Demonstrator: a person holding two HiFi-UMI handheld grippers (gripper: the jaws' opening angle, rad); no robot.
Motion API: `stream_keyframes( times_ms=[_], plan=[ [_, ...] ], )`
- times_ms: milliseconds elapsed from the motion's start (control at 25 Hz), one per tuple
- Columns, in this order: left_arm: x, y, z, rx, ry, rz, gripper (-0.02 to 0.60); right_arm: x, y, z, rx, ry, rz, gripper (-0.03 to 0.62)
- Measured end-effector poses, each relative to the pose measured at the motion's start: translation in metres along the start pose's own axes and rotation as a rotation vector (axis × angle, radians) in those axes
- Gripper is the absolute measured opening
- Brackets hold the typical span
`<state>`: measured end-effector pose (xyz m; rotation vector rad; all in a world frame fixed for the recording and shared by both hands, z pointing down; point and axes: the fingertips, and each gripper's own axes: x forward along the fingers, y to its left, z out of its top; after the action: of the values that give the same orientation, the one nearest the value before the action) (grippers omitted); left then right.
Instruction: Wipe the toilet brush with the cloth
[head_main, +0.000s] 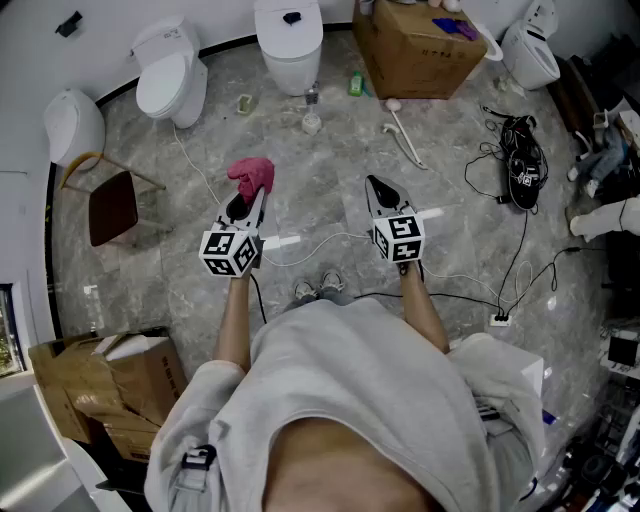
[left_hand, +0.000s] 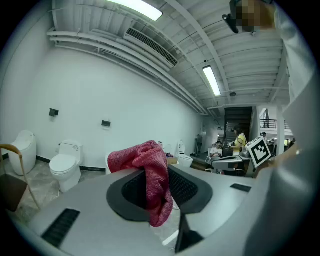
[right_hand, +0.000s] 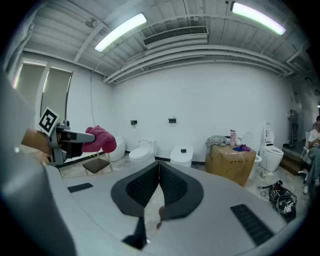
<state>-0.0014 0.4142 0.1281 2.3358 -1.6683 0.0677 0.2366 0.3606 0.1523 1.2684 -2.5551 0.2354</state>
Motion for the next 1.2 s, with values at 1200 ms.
stream_keyframes(
  times_ms=[1200],
  plan=[
    [0.047,-0.007,-0.015,-0.016,0.027,-0.003,0.103,0.03,-0.024,-0.011,-0.013,0.028,0.04,0.032]
  ],
)
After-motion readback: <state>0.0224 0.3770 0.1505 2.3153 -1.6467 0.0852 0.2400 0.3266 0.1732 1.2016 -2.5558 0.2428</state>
